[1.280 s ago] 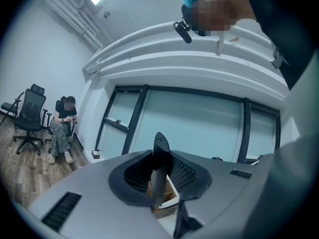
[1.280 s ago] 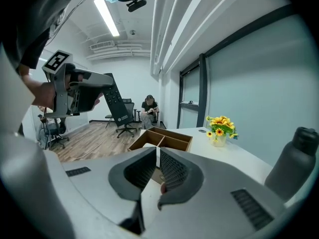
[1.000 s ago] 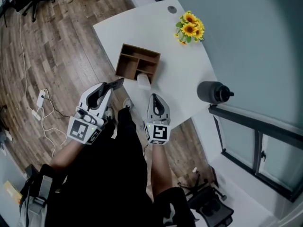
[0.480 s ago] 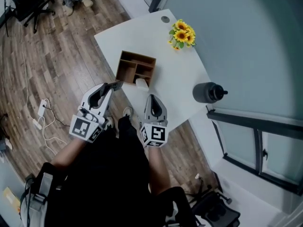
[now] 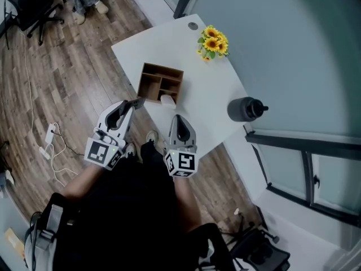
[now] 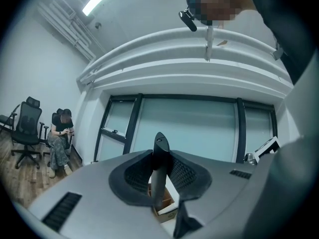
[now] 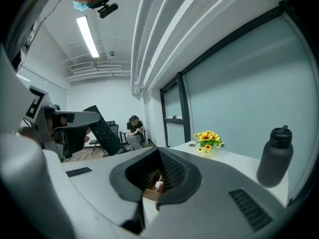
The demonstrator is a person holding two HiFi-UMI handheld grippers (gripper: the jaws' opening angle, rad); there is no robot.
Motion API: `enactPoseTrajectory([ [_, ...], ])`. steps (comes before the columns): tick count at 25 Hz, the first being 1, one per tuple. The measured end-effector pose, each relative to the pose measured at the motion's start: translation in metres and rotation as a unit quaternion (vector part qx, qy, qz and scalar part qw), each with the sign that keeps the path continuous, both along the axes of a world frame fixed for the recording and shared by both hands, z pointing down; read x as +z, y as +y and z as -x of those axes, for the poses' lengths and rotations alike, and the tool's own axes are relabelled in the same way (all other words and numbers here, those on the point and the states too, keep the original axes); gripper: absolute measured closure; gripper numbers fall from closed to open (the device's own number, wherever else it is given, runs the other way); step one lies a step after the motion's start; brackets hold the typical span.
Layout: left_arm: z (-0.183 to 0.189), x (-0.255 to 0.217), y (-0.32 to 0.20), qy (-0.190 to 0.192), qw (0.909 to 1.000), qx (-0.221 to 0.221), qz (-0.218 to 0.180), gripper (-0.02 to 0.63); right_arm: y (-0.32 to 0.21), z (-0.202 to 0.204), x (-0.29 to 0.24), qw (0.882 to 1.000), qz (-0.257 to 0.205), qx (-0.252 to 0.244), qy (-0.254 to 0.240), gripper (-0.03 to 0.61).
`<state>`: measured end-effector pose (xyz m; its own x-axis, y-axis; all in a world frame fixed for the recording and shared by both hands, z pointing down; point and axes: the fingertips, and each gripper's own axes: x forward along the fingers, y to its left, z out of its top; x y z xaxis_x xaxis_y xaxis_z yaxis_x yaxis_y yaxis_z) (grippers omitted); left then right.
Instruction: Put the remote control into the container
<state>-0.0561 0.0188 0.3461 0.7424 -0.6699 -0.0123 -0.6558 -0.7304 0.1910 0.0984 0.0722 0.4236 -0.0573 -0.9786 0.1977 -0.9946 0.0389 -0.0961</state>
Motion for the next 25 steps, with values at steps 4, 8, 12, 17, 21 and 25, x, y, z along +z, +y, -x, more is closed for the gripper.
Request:
enactPoseTrajectory([
  [4,0.002,-0.004,-0.001,0.016,0.9999,-0.001,0.006,0.529,0.000,0.001,-0.004,1.000,-0.001,-0.001,-0.003,0.574],
  [8,0.002,-0.006,-0.001,0.017,0.9998,-0.003,0.004,0.529,0.000,0.001,-0.004,1.000,-0.003,-0.004,-0.001,0.574],
  [12,-0.001,-0.003,-0.001,0.016,0.9998,-0.003,0.009,0.529,0.001,0.000,-0.003,1.000,0.000,-0.007,0.000,0.574],
  [17,-0.009,0.002,-0.003,0.013,0.9998,-0.003,0.014,0.529,0.001,-0.004,-0.001,1.000,0.001,-0.009,-0.003,0.574],
  [21,-0.019,0.005,-0.007,0.009,0.9998,-0.004,0.016,0.529,-0.003,-0.009,-0.002,1.000,-0.003,-0.017,-0.006,0.574],
  [25,-0.033,0.008,-0.012,0.004,0.9998,-0.008,0.021,0.529,-0.010,-0.015,-0.002,1.000,-0.004,-0.027,-0.011,0.574],
])
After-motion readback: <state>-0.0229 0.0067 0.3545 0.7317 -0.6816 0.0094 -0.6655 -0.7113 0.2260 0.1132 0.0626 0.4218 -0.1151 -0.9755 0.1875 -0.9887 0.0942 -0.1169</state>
